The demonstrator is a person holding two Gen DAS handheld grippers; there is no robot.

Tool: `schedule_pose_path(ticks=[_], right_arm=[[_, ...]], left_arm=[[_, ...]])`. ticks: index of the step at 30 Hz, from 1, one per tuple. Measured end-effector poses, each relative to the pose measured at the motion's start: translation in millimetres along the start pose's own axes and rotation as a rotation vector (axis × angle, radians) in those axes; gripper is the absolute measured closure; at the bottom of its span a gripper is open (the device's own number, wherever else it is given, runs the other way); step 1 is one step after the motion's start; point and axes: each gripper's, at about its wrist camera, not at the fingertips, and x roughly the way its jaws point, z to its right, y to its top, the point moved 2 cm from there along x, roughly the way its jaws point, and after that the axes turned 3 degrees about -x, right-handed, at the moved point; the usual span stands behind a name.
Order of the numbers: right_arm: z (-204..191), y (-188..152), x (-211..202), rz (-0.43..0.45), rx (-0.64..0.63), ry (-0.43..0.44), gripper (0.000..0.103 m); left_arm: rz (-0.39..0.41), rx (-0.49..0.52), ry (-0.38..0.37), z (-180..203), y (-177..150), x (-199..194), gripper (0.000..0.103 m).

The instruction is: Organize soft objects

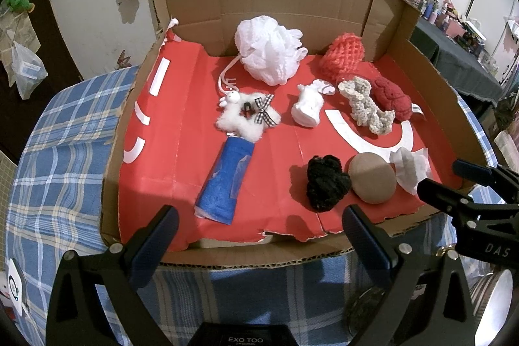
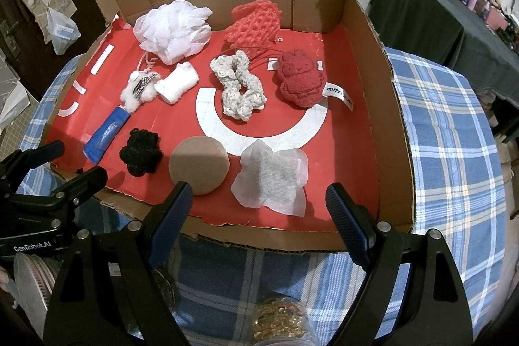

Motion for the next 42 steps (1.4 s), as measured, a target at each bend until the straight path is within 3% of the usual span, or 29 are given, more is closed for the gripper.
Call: schedule_pose_path(ticks=[42], right_arm=[[-0.9,-0.6,0.9,-0.004,-0.002,-0.001,0.019]], left_arm=[[0.015,0.004,0.005,0.2,0.3,-1.8,0.001]])
